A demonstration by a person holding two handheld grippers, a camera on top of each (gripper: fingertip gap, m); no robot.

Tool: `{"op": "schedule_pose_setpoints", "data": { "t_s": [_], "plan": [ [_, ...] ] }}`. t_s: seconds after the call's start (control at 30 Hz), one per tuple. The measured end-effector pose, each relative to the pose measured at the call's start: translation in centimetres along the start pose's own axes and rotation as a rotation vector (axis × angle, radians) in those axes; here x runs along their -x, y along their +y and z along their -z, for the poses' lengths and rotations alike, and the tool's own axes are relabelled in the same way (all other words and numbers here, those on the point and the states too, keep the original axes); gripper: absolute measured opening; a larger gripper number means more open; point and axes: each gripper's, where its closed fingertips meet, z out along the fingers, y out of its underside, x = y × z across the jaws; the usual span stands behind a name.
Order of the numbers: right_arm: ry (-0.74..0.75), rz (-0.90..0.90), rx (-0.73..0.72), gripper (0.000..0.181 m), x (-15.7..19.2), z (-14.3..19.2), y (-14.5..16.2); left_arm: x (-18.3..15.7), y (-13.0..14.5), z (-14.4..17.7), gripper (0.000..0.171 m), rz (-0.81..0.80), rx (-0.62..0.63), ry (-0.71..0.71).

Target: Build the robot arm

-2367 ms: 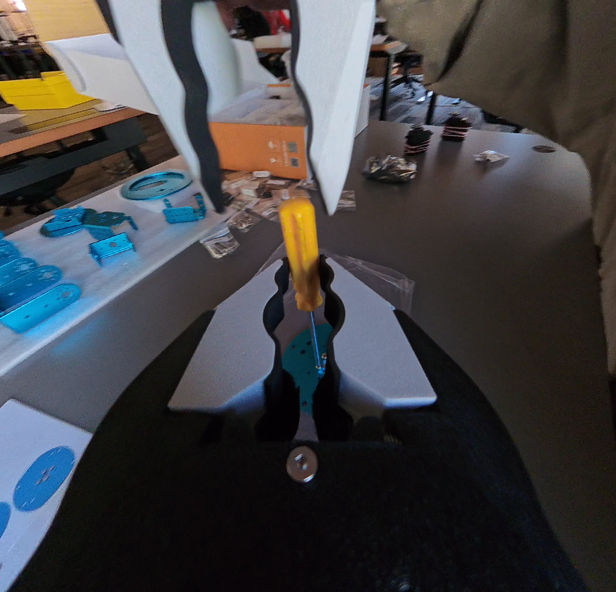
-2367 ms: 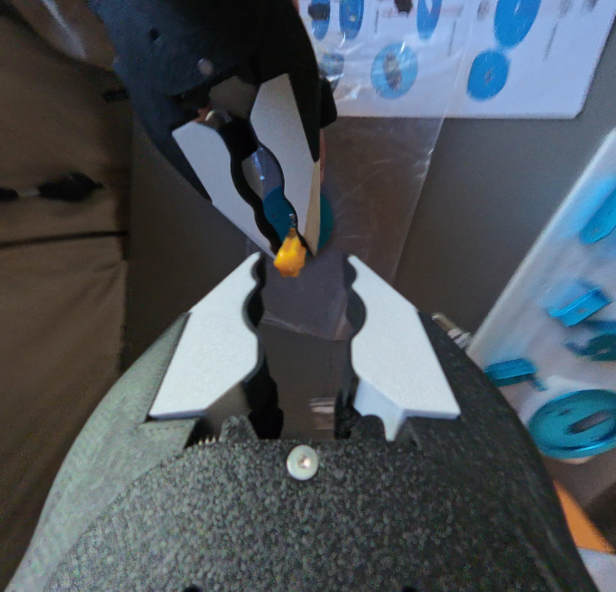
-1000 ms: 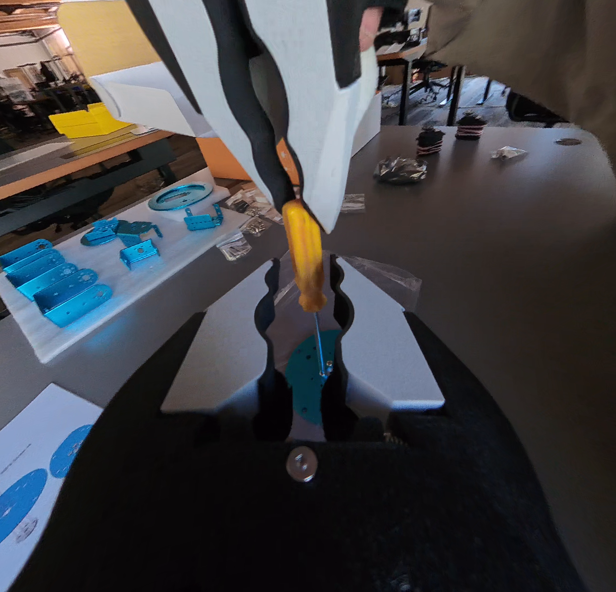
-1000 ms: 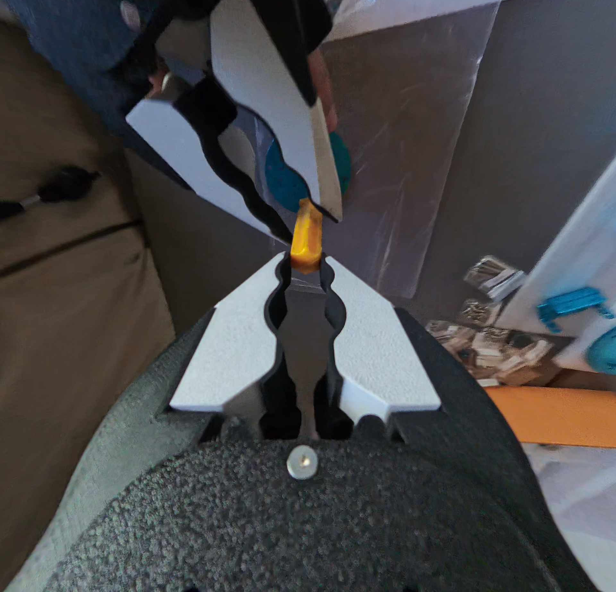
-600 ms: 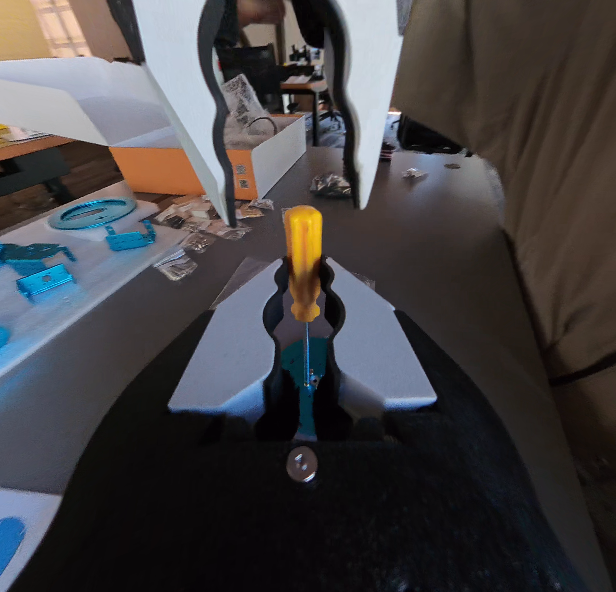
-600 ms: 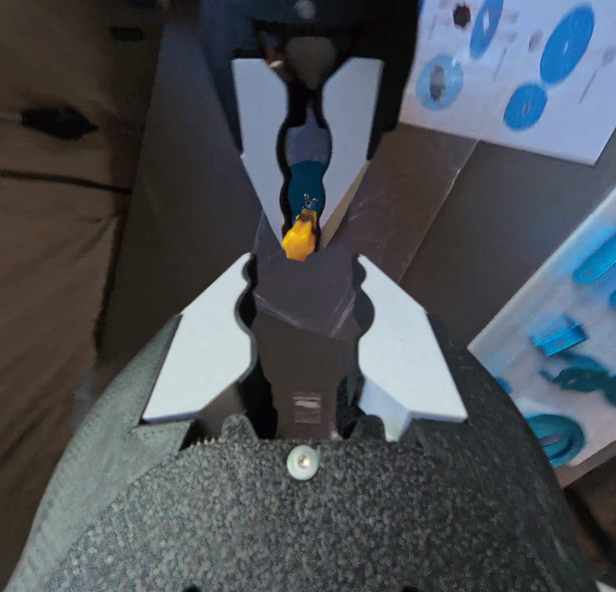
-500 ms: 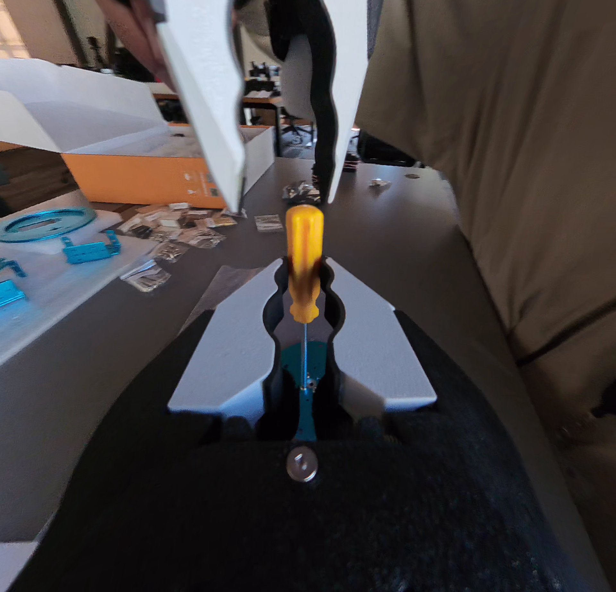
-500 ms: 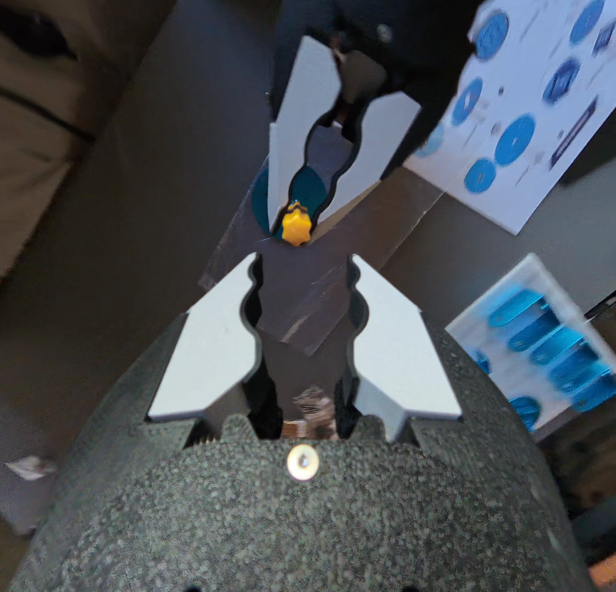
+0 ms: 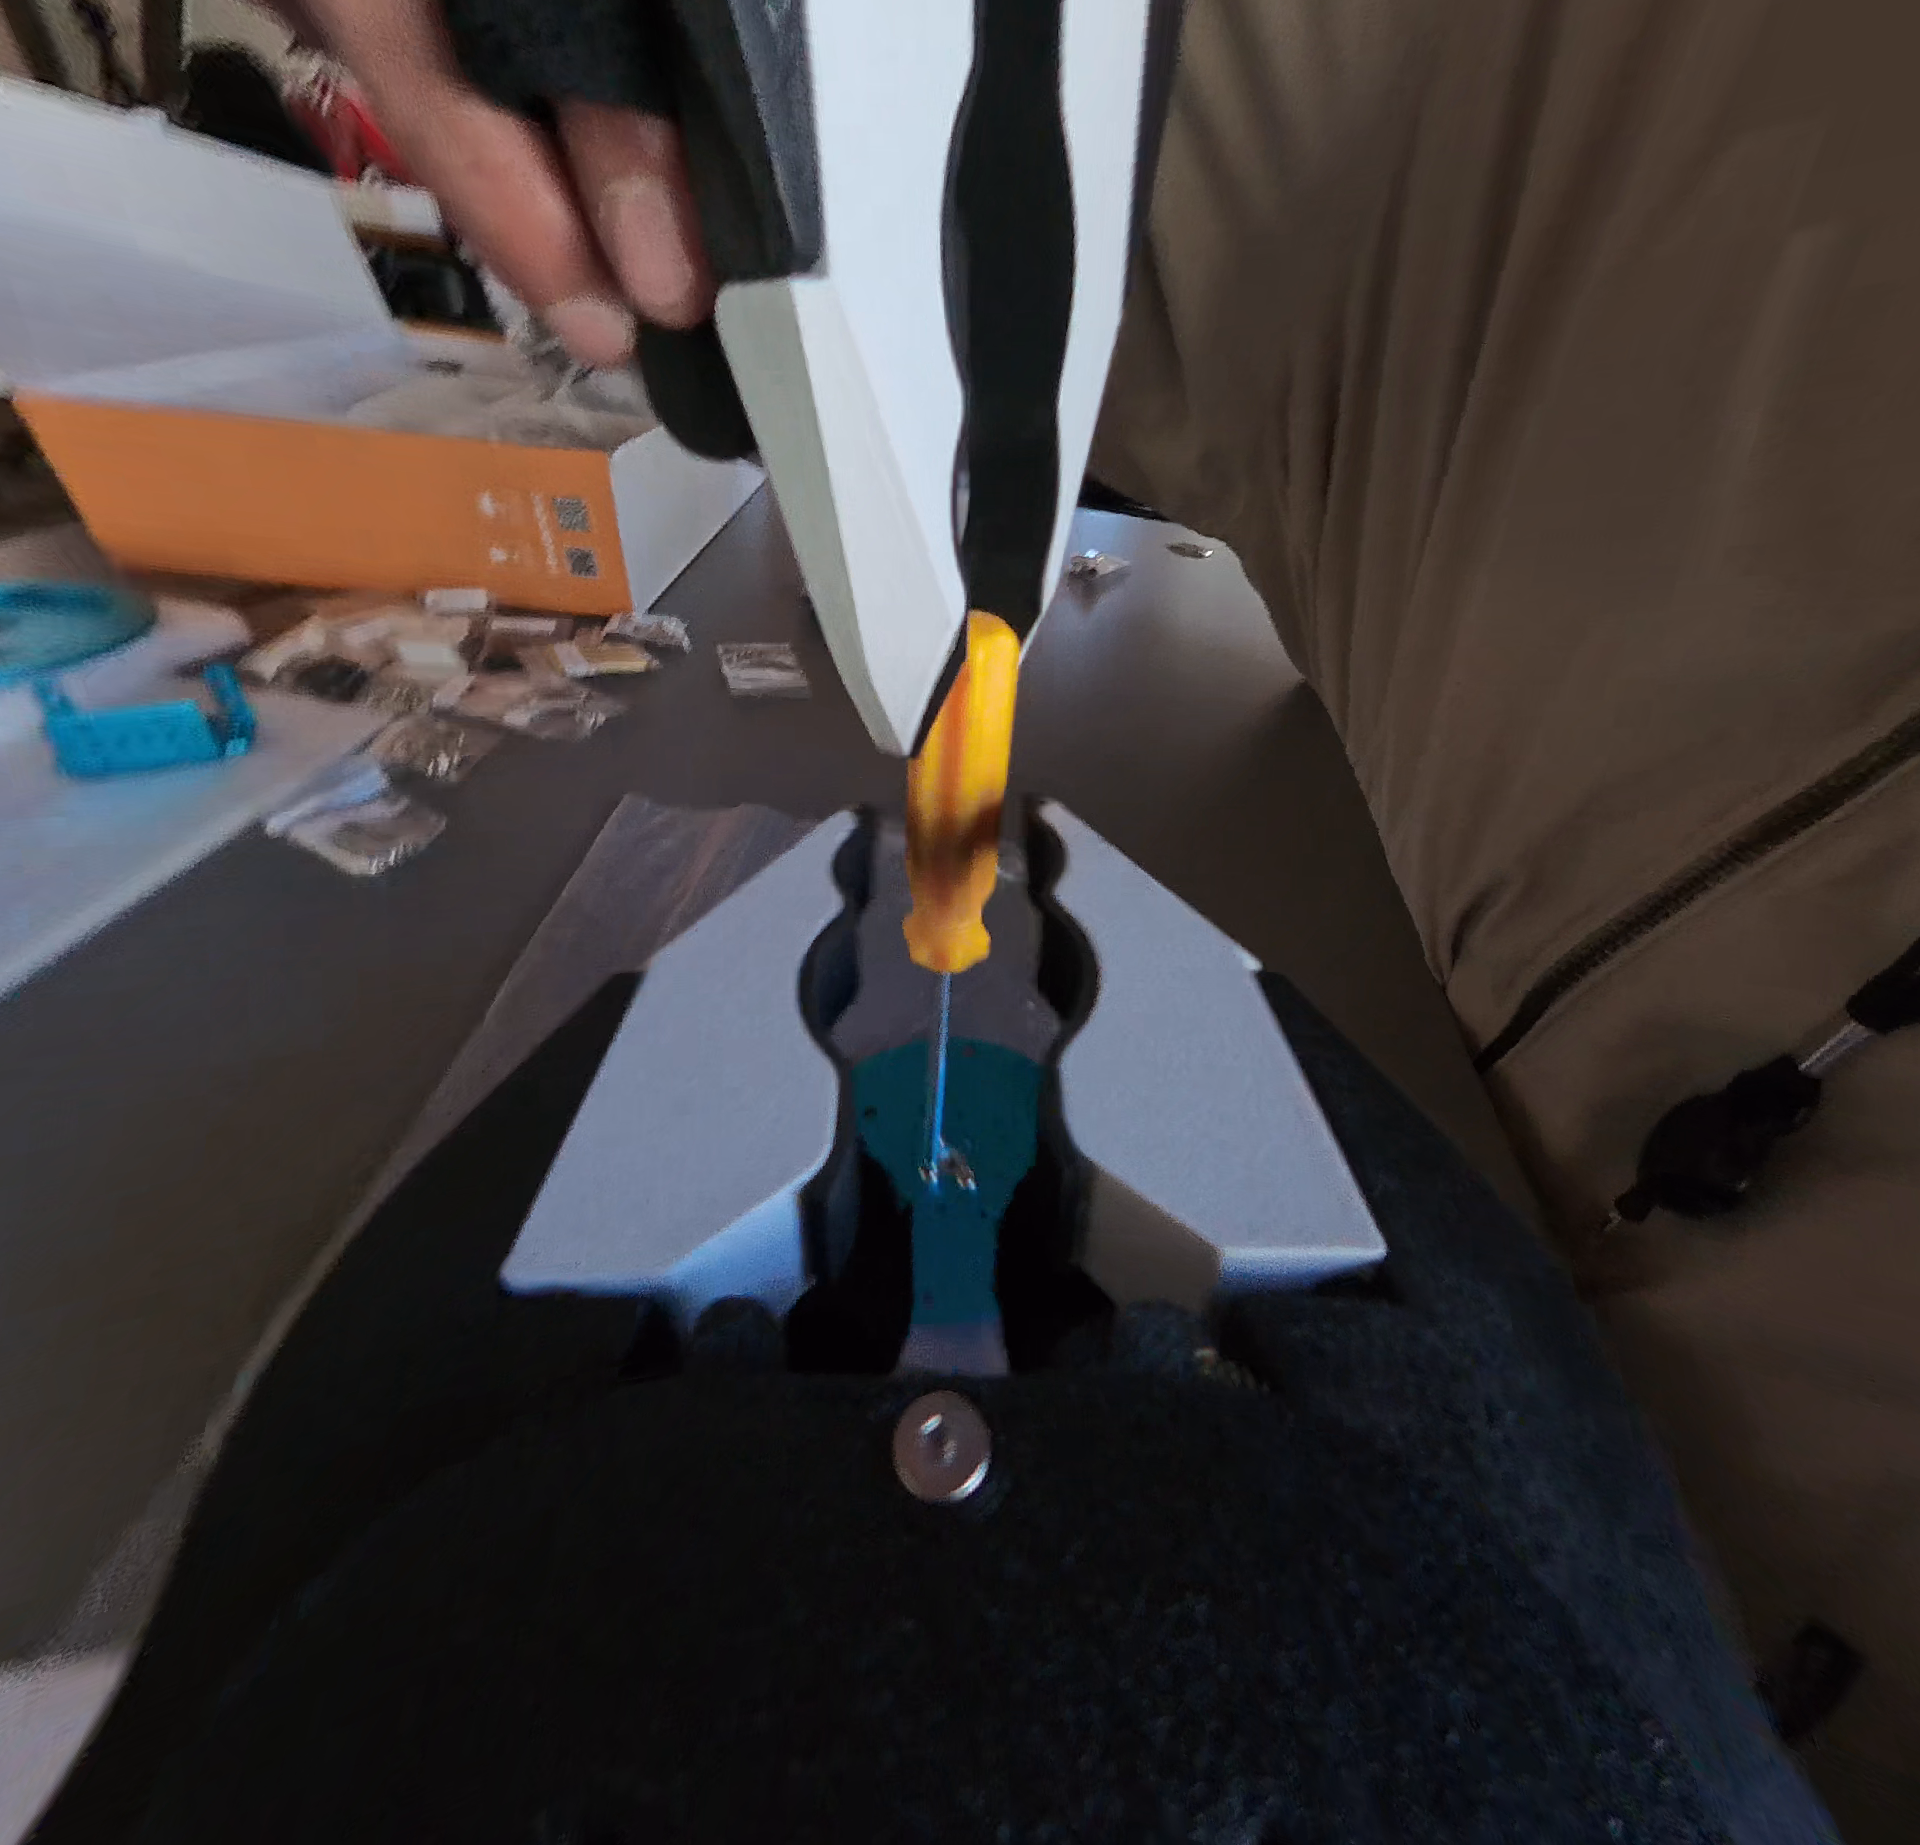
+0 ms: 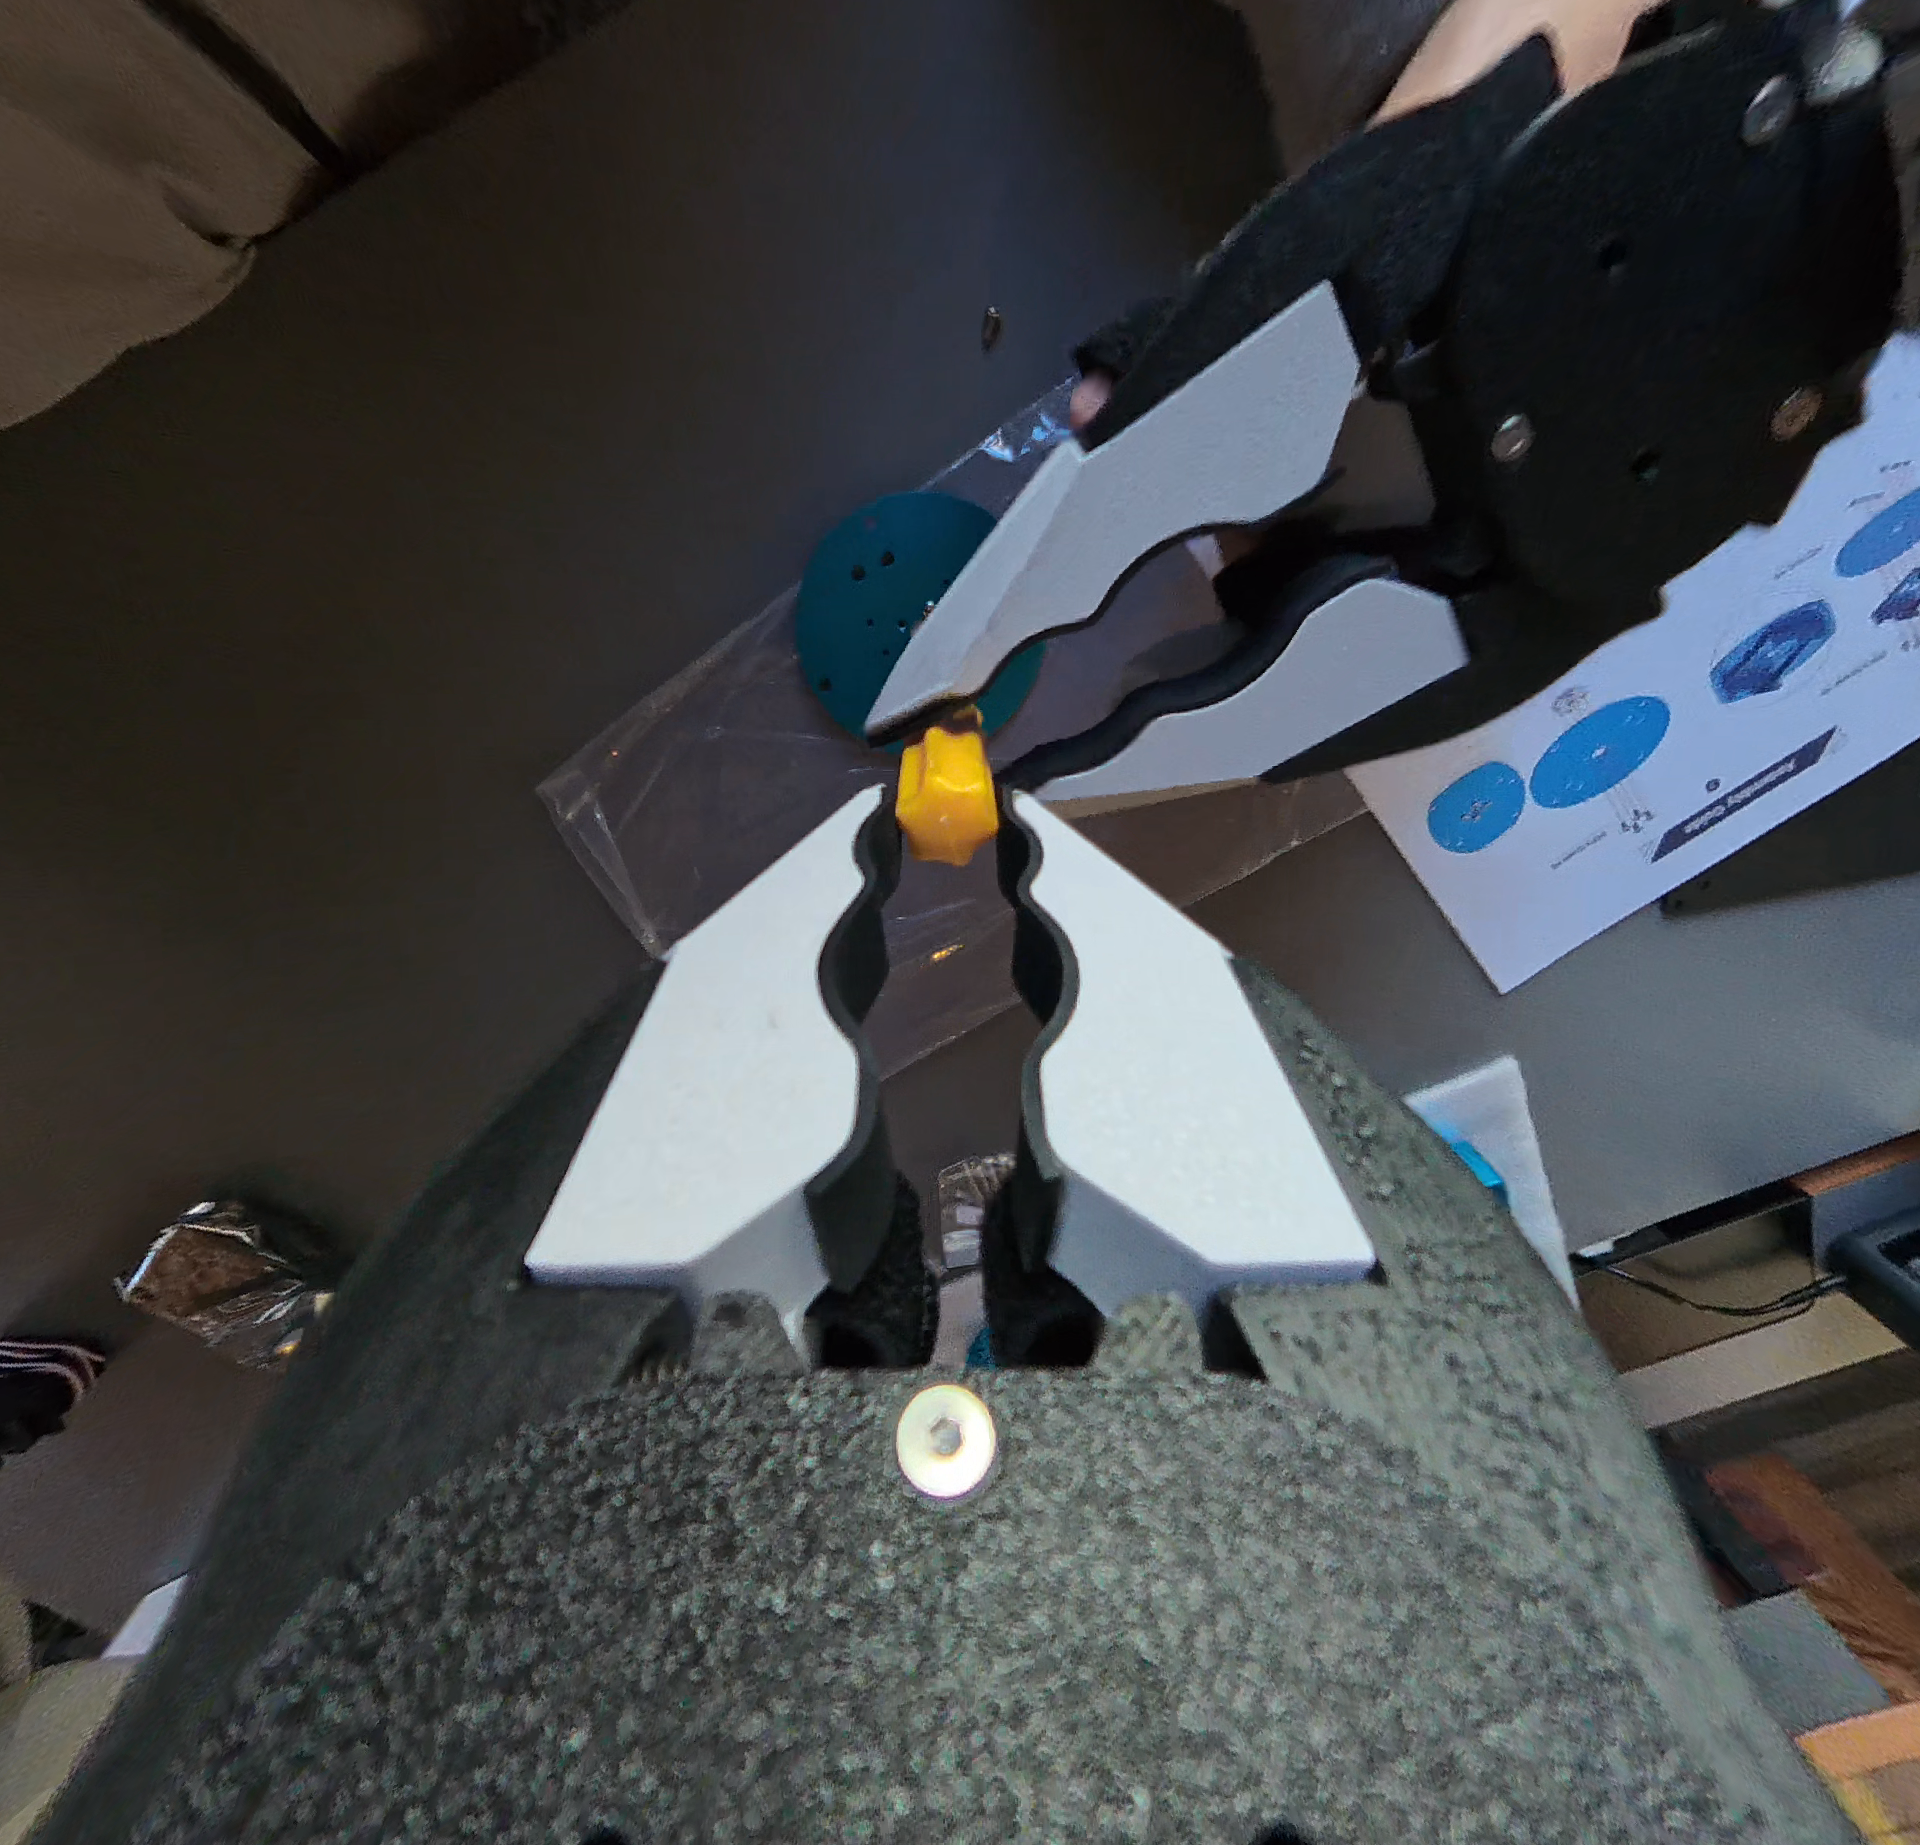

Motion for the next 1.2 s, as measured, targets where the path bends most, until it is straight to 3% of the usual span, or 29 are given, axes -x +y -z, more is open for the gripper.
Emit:
{"op": "schedule_pose_setpoints", "data": {
  "t_s": [0.03,0.2,0.37,0.6,0.77,0.87,1.2],
  "plan": [
    [-0.003,-0.011,0.0,0.017,-0.1,0.0,0.0,-0.2,0.5,0.6,0.043,0.038,0.035,-0.035],
    [0.001,-0.032,0.018,0.017,-0.2,0.0,-0.2,-0.7,6.9,2.0,0.052,-0.09,0.405,-0.297],
    [0.01,-0.06,0.034,0.017,-0.1,0.0,-0.5,-0.2,10.0,1.1,0.053,-0.012,0.561,-0.308],
    [0.016,-0.22,-0.001,0.017,-0.5,-0.1,-0.6,-0.1,10.8,0.7,0.046,0.059,0.583,-0.286],
    [0.041,-0.56,-0.057,0.017,-1.1,-0.2,-0.8,-0.2,10.8,0.4,0.041,0.04,0.556,-0.308],
    [0.084,-0.827,-0.019,0.017,-0.9,-0.2,-0.6,-0.2,10.8,0.3,0.041,0.033,0.552,-0.32],
    [0.375,-1.465,-0.147,0.016,-0.9,-0.2,-0.5,-0.3,10.8,0.0,0.038,0.017,0.547,-0.335]
  ]
}}
